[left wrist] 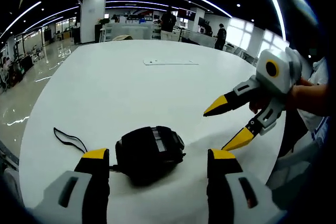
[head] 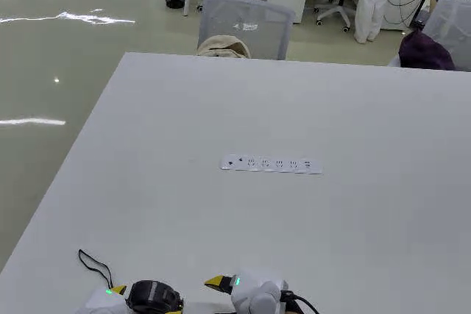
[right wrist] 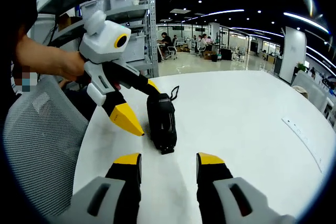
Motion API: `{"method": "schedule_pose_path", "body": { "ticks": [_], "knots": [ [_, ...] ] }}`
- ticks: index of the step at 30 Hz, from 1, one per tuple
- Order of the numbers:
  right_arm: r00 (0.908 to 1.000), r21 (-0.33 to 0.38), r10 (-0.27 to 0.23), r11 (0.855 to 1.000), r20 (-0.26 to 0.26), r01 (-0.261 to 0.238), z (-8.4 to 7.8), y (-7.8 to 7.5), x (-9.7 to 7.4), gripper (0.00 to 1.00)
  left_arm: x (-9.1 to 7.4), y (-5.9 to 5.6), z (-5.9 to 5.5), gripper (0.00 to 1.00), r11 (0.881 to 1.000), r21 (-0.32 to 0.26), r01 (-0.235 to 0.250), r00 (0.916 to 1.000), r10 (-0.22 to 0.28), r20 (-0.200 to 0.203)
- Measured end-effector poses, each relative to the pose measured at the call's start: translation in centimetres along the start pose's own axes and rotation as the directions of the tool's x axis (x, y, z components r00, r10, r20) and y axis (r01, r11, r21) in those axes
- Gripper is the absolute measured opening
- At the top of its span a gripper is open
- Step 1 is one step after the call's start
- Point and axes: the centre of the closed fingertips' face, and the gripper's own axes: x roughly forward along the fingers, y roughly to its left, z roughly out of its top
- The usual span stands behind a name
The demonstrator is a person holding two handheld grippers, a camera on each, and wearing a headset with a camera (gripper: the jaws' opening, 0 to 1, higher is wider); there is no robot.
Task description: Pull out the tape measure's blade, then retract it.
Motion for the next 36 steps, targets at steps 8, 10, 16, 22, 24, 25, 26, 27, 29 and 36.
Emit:
{"method": "schedule_pose_path", "body": {
  "ticks": [8,10,16,22,24,25,26,27,29,36],
  "knots": [
    [0.9982,0.055,-0.059,0.997,0.015,0.058,-0.8,0.0,-3.0,0.47,-1.1,-0.7,-0.6,0.78,0.997,0.060,0.050,0.9985,-0.049,-0.022],
    [0.9971,0.051,-0.075,0.996,0.011,0.075,-1.0,0.1,-3.8,0.48,-1.3,-0.9,-0.6,0.79,0.996,0.073,0.061,0.9980,-0.059,-0.019],
    [0.9929,0.093,-0.118,0.989,0.015,0.116,-1.9,0.1,-6.0,0.52,-2.1,-1.3,-0.9,0.80,0.989,0.125,0.083,0.9960,-0.078,-0.043],
    [0.9852,0.126,-0.170,0.978,0.020,0.167,-2.8,0.3,-8.5,0.57,-3.2,-1.2,-0.8,0.85,0.988,0.103,0.118,0.9930,-0.117,-0.019],
    [0.9829,0.133,-0.183,0.975,0.021,0.179,-3.0,0.3,-9.2,0.57,-3.5,-1.2,-1.0,0.85,0.986,0.111,0.125,0.9922,-0.124,-0.016],
    [0.9813,0.141,-0.191,0.972,0.020,0.187,-3.2,0.4,-9.7,0.58,-3.8,-1.3,-1.0,0.86,0.983,0.128,0.134,0.9910,-0.133,-0.017],
    [0.9802,0.146,-0.197,0.970,0.020,0.192,-3.4,0.4,-10.0,0.60,-4.0,-1.3,-1.0,0.86,0.981,0.135,0.137,0.9905,-0.136,-0.019],
    [0.9774,0.151,-0.210,0.967,0.022,0.205,-3.5,0.4,-10.5,0.61,-4.2,-1.5,-1.2,0.87,0.978,0.147,0.148,0.9889,-0.147,-0.017],
    [0.9750,0.158,-0.221,0.964,0.020,0.215,-3.8,0.4,-11.2,0.62,-4.5,-1.7,-1.3,0.89,0.976,0.155,0.152,0.9883,-0.152,-0.017],
    [0.9653,0.176,-0.261,0.950,-0.002,0.257,-5.1,0.7,-13.5,0.70,-5.2,-2.2,-1.7,0.91,0.972,0.162,0.171,0.9852,-0.171,-0.013]
  ]
}}
